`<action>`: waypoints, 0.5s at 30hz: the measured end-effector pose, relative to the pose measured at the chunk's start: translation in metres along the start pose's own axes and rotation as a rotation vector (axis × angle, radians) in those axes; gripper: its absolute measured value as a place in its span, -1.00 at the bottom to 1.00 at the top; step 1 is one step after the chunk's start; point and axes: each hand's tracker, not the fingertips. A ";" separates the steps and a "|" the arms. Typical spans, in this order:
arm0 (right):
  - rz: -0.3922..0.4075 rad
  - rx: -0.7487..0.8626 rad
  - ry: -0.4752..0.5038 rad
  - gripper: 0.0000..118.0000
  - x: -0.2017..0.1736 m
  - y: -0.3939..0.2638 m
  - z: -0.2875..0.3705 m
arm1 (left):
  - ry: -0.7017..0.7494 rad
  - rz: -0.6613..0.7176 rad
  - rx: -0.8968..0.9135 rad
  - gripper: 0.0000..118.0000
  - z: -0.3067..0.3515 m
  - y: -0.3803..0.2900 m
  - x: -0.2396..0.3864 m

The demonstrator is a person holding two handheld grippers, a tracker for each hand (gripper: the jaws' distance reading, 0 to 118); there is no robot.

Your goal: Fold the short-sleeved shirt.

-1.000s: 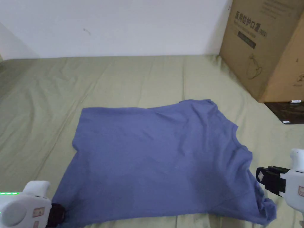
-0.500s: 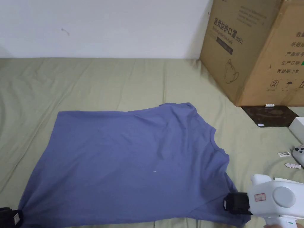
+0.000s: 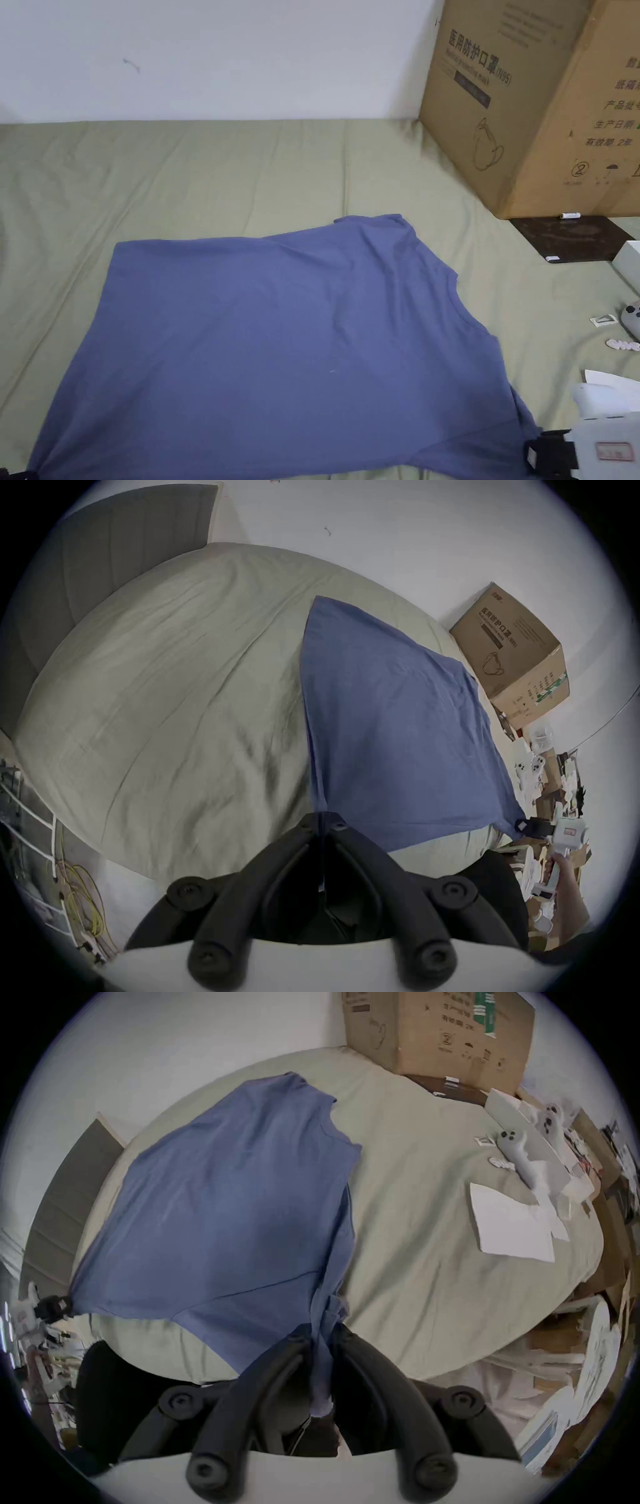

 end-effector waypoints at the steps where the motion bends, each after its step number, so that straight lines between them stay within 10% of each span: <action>1: -0.011 0.003 -0.001 -0.86 0.001 0.000 0.005 | -0.008 0.014 0.004 -0.99 0.005 0.003 -0.006; 9: -0.107 0.053 0.104 -0.86 -0.021 0.064 0.032 | -0.115 0.116 0.074 -0.99 -0.003 0.074 0.003; 15: -0.343 0.081 0.234 -0.86 -0.024 0.173 -0.018 | -0.040 0.118 0.087 -0.99 -0.073 0.155 0.020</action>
